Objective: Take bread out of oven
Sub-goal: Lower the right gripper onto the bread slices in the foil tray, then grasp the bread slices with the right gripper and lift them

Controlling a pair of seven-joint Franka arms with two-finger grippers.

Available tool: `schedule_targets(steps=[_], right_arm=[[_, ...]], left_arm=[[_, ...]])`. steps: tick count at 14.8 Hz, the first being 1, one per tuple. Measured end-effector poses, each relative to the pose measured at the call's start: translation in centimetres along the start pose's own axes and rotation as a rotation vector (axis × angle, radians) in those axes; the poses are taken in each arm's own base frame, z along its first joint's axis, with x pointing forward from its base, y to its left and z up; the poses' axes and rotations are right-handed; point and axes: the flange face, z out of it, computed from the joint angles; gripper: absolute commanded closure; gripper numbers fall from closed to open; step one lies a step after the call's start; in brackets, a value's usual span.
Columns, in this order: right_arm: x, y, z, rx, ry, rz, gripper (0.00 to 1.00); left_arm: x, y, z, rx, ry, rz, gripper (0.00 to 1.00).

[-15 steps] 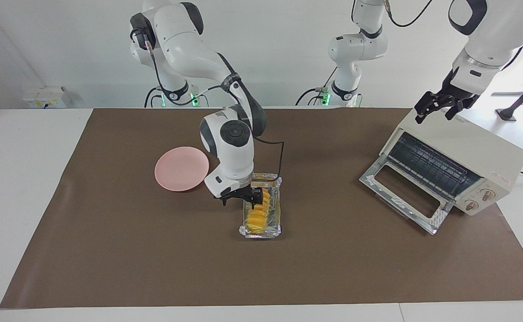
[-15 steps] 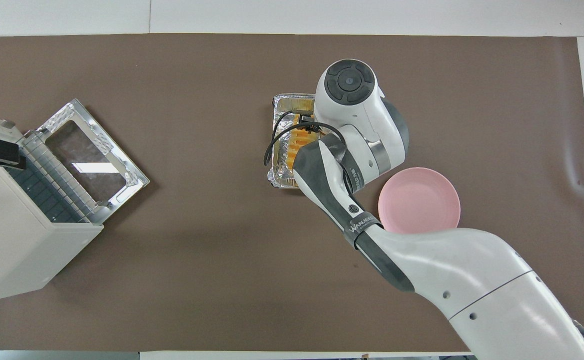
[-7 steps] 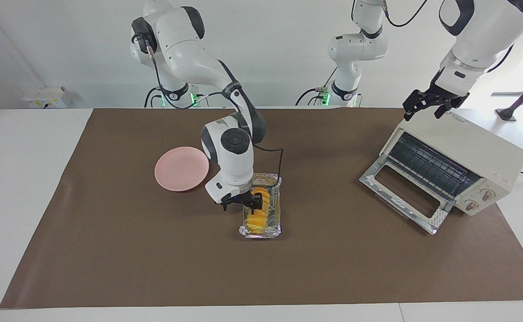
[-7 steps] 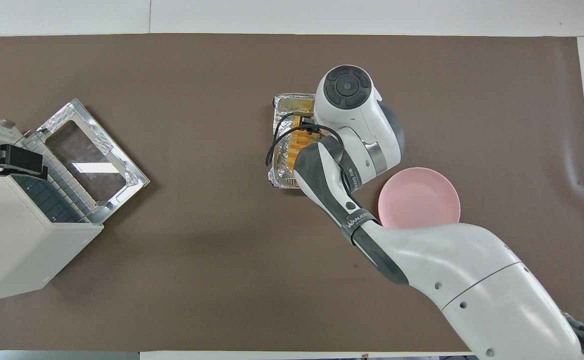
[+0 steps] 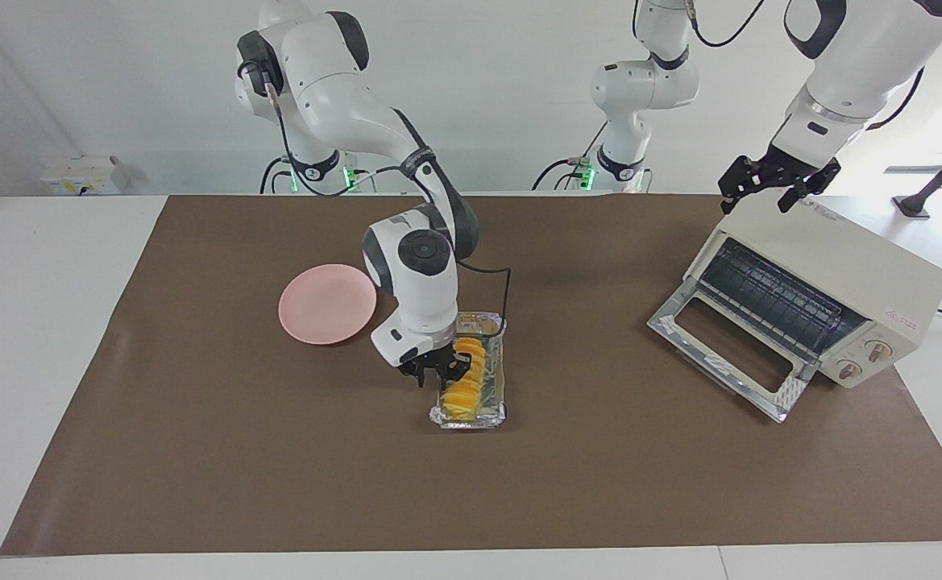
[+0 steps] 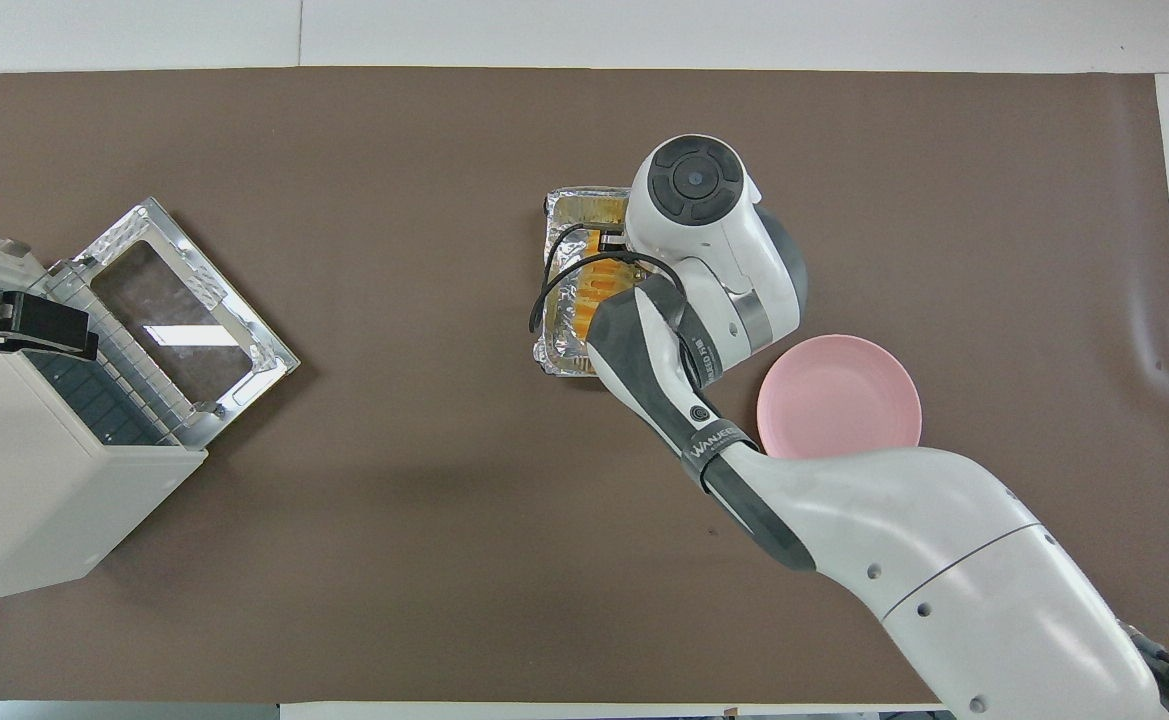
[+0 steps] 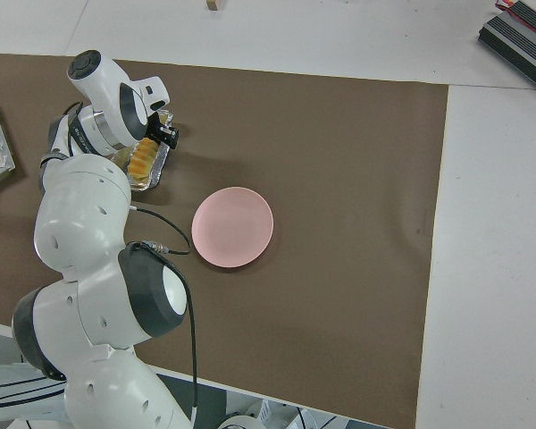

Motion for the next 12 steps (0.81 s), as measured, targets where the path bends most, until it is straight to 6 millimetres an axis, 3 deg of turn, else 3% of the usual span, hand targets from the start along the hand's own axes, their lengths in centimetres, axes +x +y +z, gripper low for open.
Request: schedule_targets(steps=[8,10,12], right_arm=[[0.5,-0.1,-0.1,0.026,0.035,0.001,1.0],[1.4,1.3,-0.5,0.006,0.013,0.004,1.0],[3.8,4.2,-2.6,0.013,-0.023,-0.012,1.0]], left_arm=[[0.0,0.0,0.0,-0.002,0.0,0.012,0.0],[0.0,-0.3,0.0,-0.002,-0.001,0.007,0.0],[0.0,-0.8,0.0,-0.003,-0.002,-0.002,0.0]])
